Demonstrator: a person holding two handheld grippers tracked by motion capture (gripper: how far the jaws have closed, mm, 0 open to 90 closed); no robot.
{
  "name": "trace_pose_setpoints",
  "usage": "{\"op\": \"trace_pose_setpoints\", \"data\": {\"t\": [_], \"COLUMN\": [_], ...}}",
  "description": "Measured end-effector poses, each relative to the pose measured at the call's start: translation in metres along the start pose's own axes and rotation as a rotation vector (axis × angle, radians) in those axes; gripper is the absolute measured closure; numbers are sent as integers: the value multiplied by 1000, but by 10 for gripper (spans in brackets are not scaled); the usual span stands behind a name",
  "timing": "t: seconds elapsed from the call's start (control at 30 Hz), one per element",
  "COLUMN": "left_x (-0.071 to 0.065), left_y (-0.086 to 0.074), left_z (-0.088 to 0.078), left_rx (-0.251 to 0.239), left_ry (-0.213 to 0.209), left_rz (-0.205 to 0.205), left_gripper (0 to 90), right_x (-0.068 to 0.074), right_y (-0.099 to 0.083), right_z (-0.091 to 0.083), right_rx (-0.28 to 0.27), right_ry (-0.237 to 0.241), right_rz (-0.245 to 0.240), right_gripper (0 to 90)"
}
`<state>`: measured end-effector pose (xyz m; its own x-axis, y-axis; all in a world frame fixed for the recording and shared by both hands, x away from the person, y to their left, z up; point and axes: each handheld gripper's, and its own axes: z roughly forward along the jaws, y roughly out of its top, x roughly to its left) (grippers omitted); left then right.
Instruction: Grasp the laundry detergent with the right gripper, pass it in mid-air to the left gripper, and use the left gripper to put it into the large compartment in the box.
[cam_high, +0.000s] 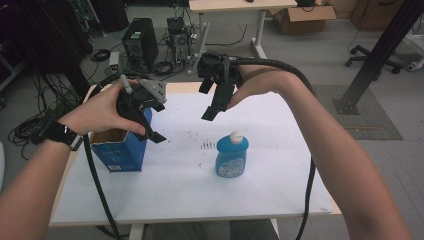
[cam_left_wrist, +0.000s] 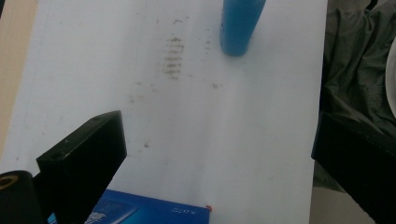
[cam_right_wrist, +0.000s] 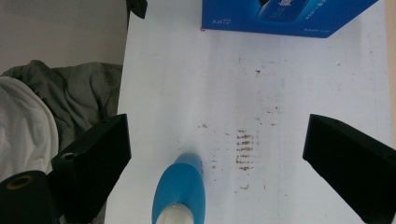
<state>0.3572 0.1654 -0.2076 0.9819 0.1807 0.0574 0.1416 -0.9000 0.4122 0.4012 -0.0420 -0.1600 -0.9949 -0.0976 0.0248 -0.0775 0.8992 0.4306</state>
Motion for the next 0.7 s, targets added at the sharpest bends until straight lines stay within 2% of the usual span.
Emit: {"op": "trace_pose_setpoints", "data": {"t": [0.37,0.53,0.63,0.67,0.7], "left_x": [-1,-2,-3,-4,-4], "left_y": [-1,-3,-3,-3,-3], "left_z": [-1,2,2,3,3], "left_rx": [2,6,7,7,7], "left_ry": [6,1,-2,-1,-1], "left_rz": [-3,-11,-11,-11,-11], "left_gripper": [38,38,38,38,39], "right_x": [3,4,4,4,4], "right_y": [-4,-17,-23,-31,-31], "right_z": [-9,-18,-21,-24,-24], "right_rx": [-52,-117,-140,-174,-174], "right_ry": [-6,7,0,-5,-5], "right_rz": [-15,-17,-13,-5,-5], "right_gripper": [36,31,23,20,20]}}
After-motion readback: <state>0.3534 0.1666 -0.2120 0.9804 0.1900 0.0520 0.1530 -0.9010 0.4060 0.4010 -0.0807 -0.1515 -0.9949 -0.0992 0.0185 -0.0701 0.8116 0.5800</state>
